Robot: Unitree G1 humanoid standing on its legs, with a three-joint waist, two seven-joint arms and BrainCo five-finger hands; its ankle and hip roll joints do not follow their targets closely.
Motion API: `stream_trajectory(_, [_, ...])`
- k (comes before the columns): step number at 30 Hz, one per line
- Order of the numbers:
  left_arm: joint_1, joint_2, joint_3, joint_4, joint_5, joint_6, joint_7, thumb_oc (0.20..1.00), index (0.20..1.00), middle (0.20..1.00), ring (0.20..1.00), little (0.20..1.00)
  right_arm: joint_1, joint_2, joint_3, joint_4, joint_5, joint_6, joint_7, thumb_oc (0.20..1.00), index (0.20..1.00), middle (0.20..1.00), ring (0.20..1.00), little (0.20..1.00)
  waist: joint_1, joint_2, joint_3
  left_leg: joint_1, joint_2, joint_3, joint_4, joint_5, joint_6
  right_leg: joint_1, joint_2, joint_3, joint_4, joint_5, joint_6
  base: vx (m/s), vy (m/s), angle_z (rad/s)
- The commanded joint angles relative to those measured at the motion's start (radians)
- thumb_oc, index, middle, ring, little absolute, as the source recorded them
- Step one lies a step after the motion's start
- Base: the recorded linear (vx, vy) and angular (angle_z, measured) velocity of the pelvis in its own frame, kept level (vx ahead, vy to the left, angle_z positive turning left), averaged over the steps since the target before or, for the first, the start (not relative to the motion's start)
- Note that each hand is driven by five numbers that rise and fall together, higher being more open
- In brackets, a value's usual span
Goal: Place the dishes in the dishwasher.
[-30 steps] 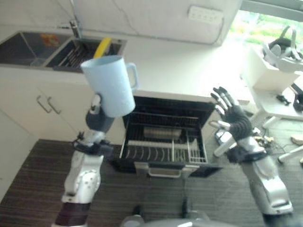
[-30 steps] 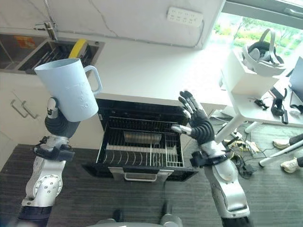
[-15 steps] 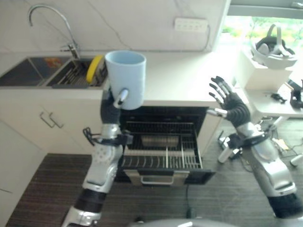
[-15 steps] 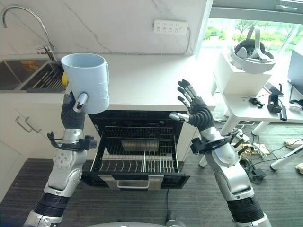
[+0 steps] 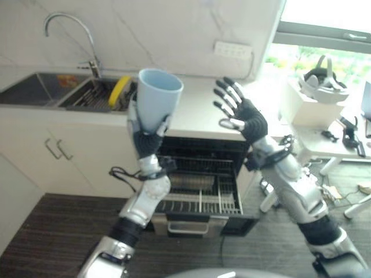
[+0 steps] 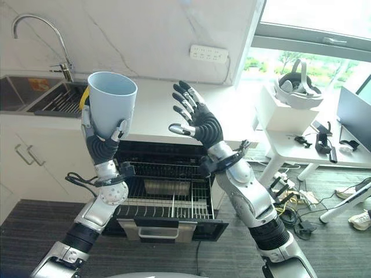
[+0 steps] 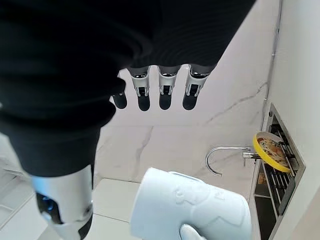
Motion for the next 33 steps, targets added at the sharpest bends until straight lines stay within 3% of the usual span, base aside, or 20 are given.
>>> stream_trajectory(1, [-0.118, 0.021, -0.037, 0.023, 0.121, -0.019, 0.076, 0.2, 0.2, 0.2, 0.2, 0.2, -0.092, 0.011, -0.032, 0.019, 0.055, -0.029, -0.045, 1.0, 1.0, 1.0, 1.0, 1.0, 0.01, 0.006, 0.003, 0.028, 0.013, 0.046, 0.009, -0.119, 0.008, 0.09, -0.067, -0.035, 0.007, -0.119, 0.074, 0.04, -0.014, 0.02])
stream_trajectory(13, [-0.153, 0.025, -0.143, 0.057, 0.215, -0.034, 0.06, 0.2, 0.2, 0.2, 0.2, 0.2, -0.184, 0.064, 0.026, 0.092, 0.072, 0.011, -0.078, 1.0, 1.0, 1.0, 1.0, 1.0, 0.035, 0.004, -0.009, 0.032, 0.01, 0.03, 0.009, -0.128, 0.009, 0.1, -0.072, -0.049, 0.007, -0.121, 0.077, 0.01, -0.002, 0.02])
stream_trajectory(33, [-0.127, 0.029, -0.191, 0.048, 0.172, -0.02, 0.008, 0.2, 0.2, 0.2, 0.2, 0.2, -0.227, 0.097, 0.062, 0.034, 0.084, 0.0, -0.067, 1.0, 1.0, 1.0, 1.0, 1.0, 0.053, 0.005, 0.0, 0.025, 0.007, 0.016, 0.009, -0.127, 0.009, 0.1, -0.077, -0.059, 0.007, -0.12, 0.079, 0.0, -0.004, 0.02])
